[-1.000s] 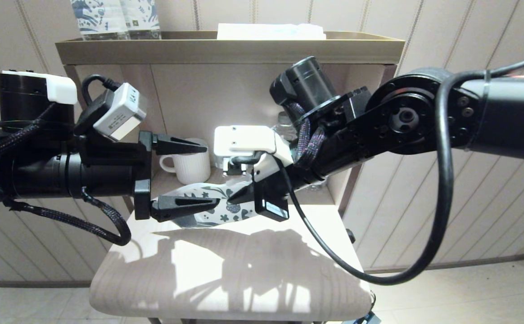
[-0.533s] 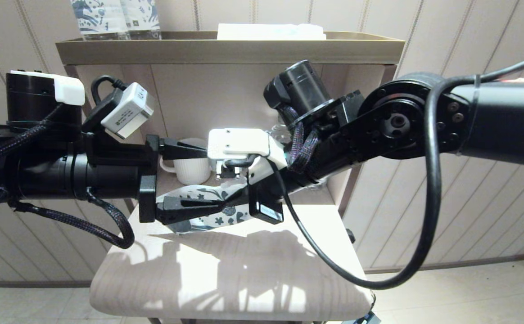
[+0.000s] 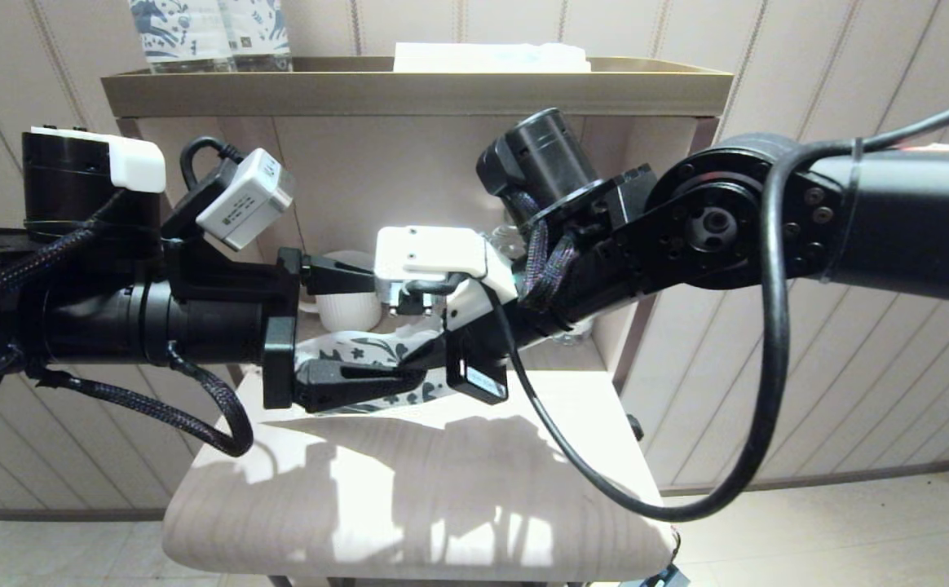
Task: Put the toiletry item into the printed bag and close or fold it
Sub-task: Close the strorage bag and place it on the desk
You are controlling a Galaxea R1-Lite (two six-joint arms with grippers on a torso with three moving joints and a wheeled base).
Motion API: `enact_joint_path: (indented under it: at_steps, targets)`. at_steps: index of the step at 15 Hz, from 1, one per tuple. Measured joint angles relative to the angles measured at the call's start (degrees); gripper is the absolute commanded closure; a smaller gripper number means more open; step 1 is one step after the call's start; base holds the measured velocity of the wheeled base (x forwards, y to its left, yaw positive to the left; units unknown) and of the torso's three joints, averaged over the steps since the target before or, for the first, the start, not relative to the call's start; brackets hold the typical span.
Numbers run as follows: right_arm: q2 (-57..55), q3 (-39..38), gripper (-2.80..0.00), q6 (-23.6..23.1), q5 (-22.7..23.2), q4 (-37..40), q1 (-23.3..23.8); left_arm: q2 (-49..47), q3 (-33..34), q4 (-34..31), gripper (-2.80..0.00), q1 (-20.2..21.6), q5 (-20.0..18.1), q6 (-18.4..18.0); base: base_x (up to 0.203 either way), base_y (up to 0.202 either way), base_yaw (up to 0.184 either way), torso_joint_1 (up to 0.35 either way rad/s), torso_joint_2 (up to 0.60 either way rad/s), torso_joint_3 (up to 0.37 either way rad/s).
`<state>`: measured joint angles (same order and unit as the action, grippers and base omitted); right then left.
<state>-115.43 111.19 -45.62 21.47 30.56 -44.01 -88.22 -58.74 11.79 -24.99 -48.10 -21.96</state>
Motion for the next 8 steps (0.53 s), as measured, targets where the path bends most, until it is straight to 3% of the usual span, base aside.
enact_joint_path:
  at_steps: [6,7,8]
  targets:
    - [0.00,0.00,0.00,0.02,0.00,-0.06,0.16,-0.34,0.47,0.09,-2.80,0.00,0.34,-0.31,0.000,0.000,0.000,0.000,0.00,0.000]
    - [0.00,0.00,0.00,-0.01,-0.02,-0.06,0.21,-0.39,0.53,0.13,0.00,0.02,0.39,-0.36,0.000,0.000,0.000,0.000,0.00,0.000]
    - [0.00,0.00,0.00,-0.05,-0.02,-0.09,0.25,-0.44,0.53,0.17,0.00,0.02,0.39,-0.41,0.000,0.000,0.000,0.000,0.00,0.000]
